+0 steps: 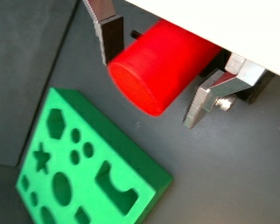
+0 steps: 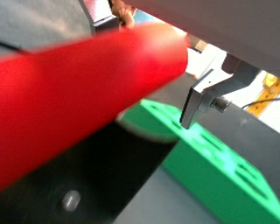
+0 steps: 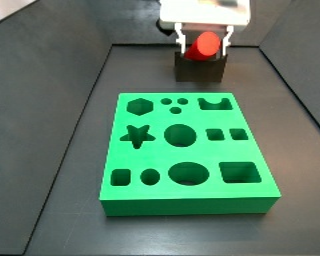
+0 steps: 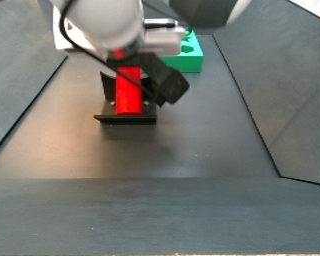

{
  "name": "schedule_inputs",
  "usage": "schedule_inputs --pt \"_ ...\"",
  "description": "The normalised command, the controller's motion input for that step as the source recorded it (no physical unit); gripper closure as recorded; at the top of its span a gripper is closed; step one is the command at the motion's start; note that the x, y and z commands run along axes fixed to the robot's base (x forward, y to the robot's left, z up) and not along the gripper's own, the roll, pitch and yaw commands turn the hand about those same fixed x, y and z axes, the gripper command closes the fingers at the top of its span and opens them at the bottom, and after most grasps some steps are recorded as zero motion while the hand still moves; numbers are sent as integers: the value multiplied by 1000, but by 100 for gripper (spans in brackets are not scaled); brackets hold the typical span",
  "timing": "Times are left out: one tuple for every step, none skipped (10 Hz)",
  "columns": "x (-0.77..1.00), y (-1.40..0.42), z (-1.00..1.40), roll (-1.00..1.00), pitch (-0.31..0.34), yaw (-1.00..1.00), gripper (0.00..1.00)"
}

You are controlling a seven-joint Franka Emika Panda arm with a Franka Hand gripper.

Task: Pick up the round object. Move up. Place the round object on the fixture. Regrasp the round object. Move to above the board. Insert the round object.
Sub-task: Regrasp the round object.

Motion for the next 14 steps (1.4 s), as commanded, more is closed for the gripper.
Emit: schedule_inputs --pt "-21 10 1000 -16 62 8 0" --pt "-23 6 1000 10 68 -3 0" --pt "-24 4 1000 22 72 -8 0" --pt "-28 10 813 40 80 -24 0" --pt "-28 9 625 40 76 -32 0" --pt "-25 7 438 38 66 -39 0" --pt "-21 7 183 38 59 -45 0" --pt "158 -683 935 1000 56 4 0" --pt "165 -657 890 1000 55 4 0" --pt "95 -531 776 1000 51 4 0" --pt "4 -269 533 1000 45 3 0" --pt "-29 -98 319 1000 43 3 0" --pt "-16 -61 53 1000 40 2 0" --pt "-3 -51 7 1000 39 2 0"
